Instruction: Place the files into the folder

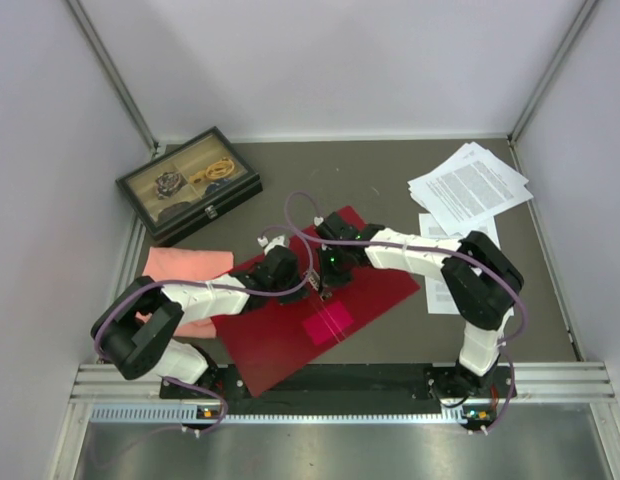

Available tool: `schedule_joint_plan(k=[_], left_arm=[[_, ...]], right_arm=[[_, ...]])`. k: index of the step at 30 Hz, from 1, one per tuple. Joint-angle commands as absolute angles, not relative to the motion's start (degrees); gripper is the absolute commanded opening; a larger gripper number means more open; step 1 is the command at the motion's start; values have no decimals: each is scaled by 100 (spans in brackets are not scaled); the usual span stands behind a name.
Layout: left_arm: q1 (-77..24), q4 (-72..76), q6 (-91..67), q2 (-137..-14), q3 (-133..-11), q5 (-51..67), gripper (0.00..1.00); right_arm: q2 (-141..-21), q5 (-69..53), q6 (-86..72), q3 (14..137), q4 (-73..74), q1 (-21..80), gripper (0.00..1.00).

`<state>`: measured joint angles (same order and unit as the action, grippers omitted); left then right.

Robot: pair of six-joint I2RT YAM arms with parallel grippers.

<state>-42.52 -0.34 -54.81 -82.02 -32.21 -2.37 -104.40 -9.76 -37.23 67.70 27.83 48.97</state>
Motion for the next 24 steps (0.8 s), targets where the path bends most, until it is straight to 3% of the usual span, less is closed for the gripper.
schedule_joint_plan(k=[1, 8, 11, 15, 19, 21, 24], left_arm=[[-4271, -1354, -5019, -8446, -3067, -440, 0], [-4271, -1861, -4502, -8025, -3664, -404, 0], [-4263, -2266, -4246, -7753, -4191, -588, 0], [-4263, -2960, -4096, -7384, -4736, -729, 0], [-4263, -3427, -4122, -6822, -5158, -878, 0], [-4263, -3646, -4192, -6471, -5247, -940, 0], [-4263, -3990, -4306, -5953, -5326, -1054, 0]], right_arm=[[-10292, -333, -3472, 7066, 3130, 4799, 0], [-10011, -1484, -3805, 6549, 2023, 4580, 1], [-9897, -1977, -3858, 6303, 1460, 4483, 11], [-9721, -2635, -3929, 6039, 740, 4403, 36], [-9607, -3014, -3946, 5863, 203, 4359, 49], [-9484, -3103, -3938, 5670, 44, 4351, 61], [-9378, -3304, -3823, 5538, -182, 4351, 67]])
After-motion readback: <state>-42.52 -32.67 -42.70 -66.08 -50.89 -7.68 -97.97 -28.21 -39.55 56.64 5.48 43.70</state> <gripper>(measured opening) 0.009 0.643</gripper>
